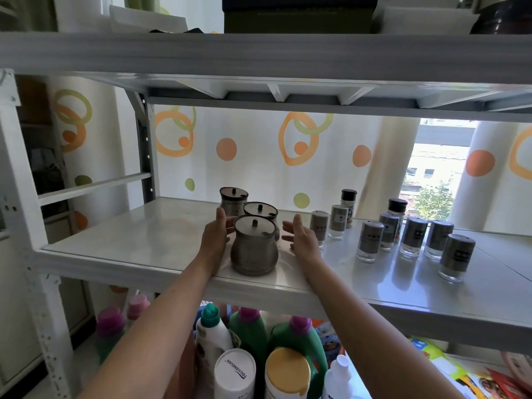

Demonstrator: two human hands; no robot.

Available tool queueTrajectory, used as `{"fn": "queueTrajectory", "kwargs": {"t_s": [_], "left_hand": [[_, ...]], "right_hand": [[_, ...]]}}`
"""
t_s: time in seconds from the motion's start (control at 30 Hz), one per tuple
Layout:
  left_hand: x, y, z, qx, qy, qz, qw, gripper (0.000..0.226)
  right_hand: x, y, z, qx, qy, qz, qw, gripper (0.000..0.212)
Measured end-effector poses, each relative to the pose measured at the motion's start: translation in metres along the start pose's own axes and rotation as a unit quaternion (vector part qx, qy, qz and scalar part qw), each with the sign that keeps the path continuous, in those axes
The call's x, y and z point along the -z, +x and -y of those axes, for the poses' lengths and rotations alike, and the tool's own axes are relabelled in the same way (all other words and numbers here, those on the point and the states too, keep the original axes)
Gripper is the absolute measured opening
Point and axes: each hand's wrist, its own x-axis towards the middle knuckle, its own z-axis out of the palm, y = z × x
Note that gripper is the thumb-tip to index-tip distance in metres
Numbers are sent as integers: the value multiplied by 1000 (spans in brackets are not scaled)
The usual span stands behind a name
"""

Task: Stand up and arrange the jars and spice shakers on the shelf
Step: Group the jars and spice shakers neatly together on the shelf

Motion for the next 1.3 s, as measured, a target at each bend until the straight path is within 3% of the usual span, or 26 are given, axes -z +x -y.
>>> {"fn": "queueTrajectory", "kwargs": {"t_s": [0.33, 0.6, 1.07, 1.3], "left_hand": [[3, 24, 7, 3, 19, -83, 996, 63], [-2, 56, 10, 6, 43, -101, 994, 59], [-16, 105, 13, 40, 23, -63, 997, 64], [-24, 107, 13, 27, 31, 1, 999, 62]], "right_hand": [[-11, 18, -2, 4, -26, -33, 999, 58], [-14, 53, -10, -4, -33, -30, 999, 59], [-22, 92, -19, -22, -11, -19, 1000, 59], [-29, 101, -25, -31, 9, -11, 999, 68]]}}
